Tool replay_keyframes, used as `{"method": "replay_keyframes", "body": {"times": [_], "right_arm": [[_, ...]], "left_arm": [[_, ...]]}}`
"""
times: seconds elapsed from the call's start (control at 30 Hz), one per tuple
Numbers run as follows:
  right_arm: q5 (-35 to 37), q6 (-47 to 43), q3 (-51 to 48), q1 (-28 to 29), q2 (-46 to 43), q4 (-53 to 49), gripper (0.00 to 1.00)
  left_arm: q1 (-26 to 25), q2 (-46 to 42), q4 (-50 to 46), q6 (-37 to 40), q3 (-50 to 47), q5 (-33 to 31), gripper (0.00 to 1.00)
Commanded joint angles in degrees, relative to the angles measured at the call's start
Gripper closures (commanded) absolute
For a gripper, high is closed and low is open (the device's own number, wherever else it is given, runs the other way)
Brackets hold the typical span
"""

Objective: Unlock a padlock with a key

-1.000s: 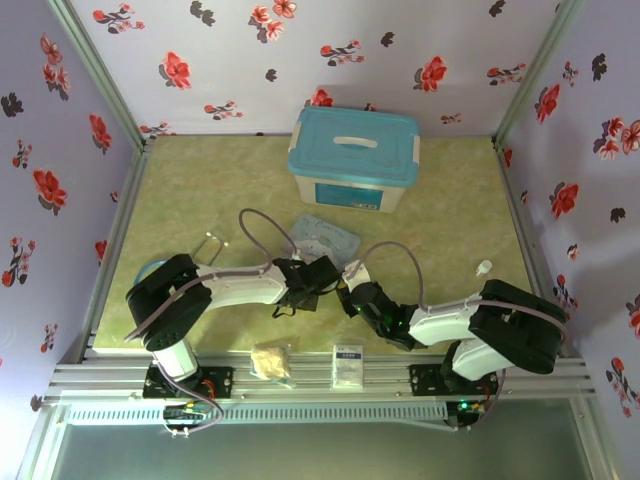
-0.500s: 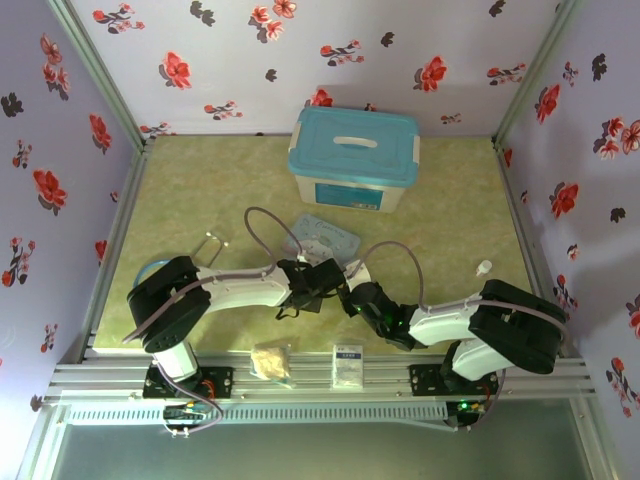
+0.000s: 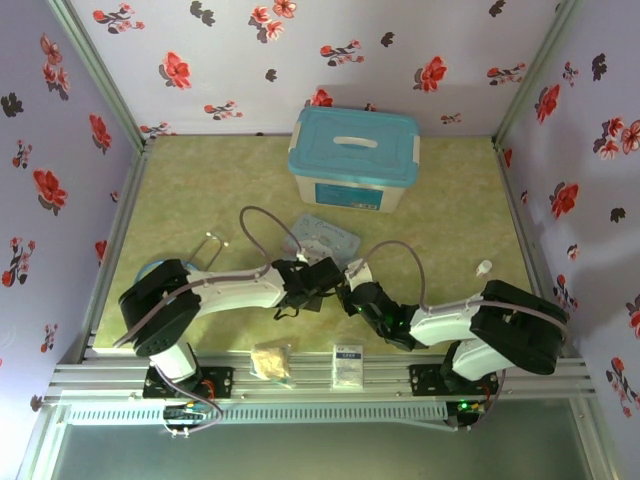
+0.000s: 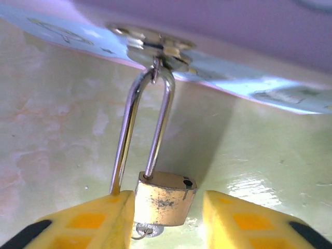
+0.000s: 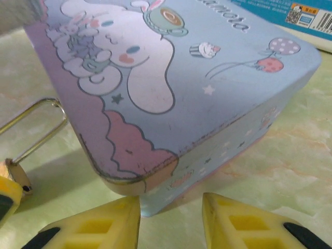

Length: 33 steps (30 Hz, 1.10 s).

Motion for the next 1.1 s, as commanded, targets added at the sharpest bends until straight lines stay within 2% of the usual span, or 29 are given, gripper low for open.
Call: {"method": "replay_keyframes", "body": {"times": [0.0, 0.1, 0.23, 0.37, 0.53, 0.63, 0.73, 0.83, 0.93, 1.07], "right_arm": [[3.75, 2.94, -0.57, 0.13, -0.22, 2.35, 0.61], [6.41, 4.11, 0.49, -0.53, 0.83, 0.26, 0.6], [8.56, 5.01, 1.41, -1.73, 1.09, -0.88, 0.57], [11.03, 6.19, 2.7, -3.59, 0.27, -5.29, 0.56], [9.24, 6.41, 0.08, -4.29, -5.59, -7.31, 0.57], [9.27, 15.53, 1.62, -2.9, -14.0, -21.13, 0.54], [8.95, 24.71, 3.99, -0.91, -20.02, -32.21, 0.55], [8.27, 29.52, 4.69, 1.74, -22.69, -34.62, 0.54], [5.89, 34.55, 7.68, 2.94, -21.15, -35.64, 0.55], [3.09, 34.08, 15.94, 5.61, -10.66, -37.14, 0.53]], "left_arm": [[2.72, -6.82, 2.49, 1.8, -2.84, 1.41, 0.57], [5.55, -11.55, 5.7, 2.41, -5.87, 3.83, 0.55], [9.36, -17.48, 9.9, 3.29, -9.63, 6.6, 0.48], [13.02, -22.45, 14.73, 2.85, -13.86, 9.16, 0.47], [13.88, -26.16, 19.13, 1.49, -18.08, 10.36, 0.48], [15.31, -29.54, 22.59, 0.18, -21.48, 12.96, 0.48], [17.46, -34.26, 25.22, -0.97, -25.16, 14.15, 0.4], [19.94, -39.19, 26.25, -0.68, -28.05, 14.8, 0.36], [22.37, -43.24, 25.52, 0.44, -29.55, 15.62, 0.3], [24.98, -46.54, 23.38, 1.25, -30.02, 17.29, 0.21]]}}
